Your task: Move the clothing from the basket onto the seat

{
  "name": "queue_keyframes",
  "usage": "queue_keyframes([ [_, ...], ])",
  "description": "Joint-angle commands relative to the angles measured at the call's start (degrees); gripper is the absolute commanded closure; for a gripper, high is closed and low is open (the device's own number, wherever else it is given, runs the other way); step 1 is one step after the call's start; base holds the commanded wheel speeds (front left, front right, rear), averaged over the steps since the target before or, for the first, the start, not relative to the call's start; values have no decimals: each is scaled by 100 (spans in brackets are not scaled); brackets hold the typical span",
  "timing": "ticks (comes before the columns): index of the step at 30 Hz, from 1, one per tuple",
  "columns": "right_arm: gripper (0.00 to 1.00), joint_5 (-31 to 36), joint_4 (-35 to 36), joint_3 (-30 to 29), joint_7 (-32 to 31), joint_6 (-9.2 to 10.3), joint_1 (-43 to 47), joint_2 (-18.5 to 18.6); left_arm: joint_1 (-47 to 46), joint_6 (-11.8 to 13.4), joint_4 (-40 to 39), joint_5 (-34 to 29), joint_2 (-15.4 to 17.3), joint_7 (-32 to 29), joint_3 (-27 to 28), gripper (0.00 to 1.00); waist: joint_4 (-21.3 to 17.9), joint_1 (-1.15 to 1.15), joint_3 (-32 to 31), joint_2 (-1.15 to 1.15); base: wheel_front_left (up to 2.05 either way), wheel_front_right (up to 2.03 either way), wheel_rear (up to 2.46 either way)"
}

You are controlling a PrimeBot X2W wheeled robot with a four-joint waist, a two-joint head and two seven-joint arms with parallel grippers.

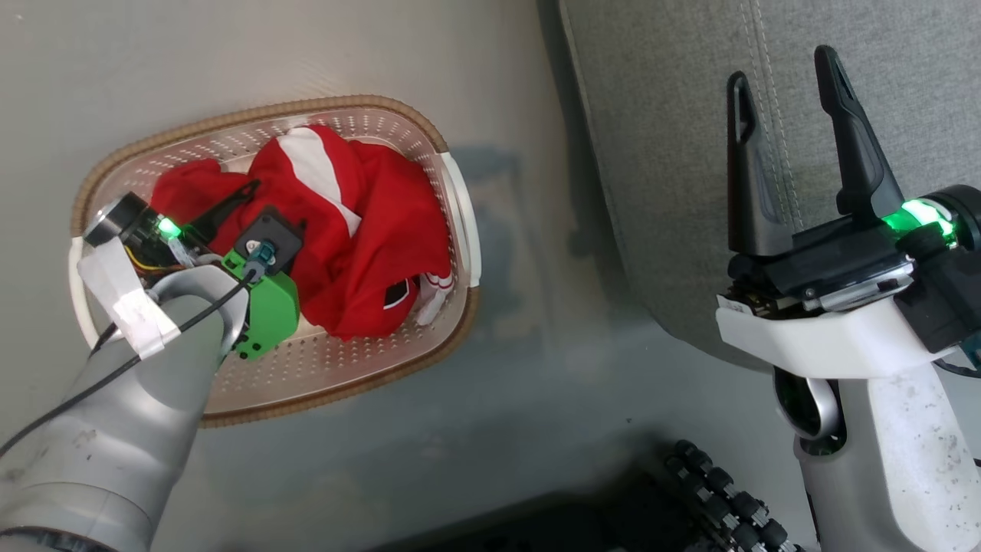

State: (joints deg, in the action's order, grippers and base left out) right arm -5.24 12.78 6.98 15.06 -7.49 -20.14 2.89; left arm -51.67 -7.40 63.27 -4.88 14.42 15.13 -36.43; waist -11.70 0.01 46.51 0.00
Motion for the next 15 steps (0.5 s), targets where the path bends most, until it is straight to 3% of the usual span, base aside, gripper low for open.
queue_keyframes([
  [1,0,-63,63,36,19,0,-103,-1,-190,-15,143,-74,112,-29,-64,0,-342,-1,382,0,0,0,0],
  [11,0,-227,231,115,19,0,-265,0,-812,-15,810,-418,226,-270,-767,0,-537,-1,728,0,0,0,0],
  [15,0,-254,278,115,18,0,-291,0,-958,95,903,-601,321,-508,-989,0,-567,-1,811,0,0,0,0],
])
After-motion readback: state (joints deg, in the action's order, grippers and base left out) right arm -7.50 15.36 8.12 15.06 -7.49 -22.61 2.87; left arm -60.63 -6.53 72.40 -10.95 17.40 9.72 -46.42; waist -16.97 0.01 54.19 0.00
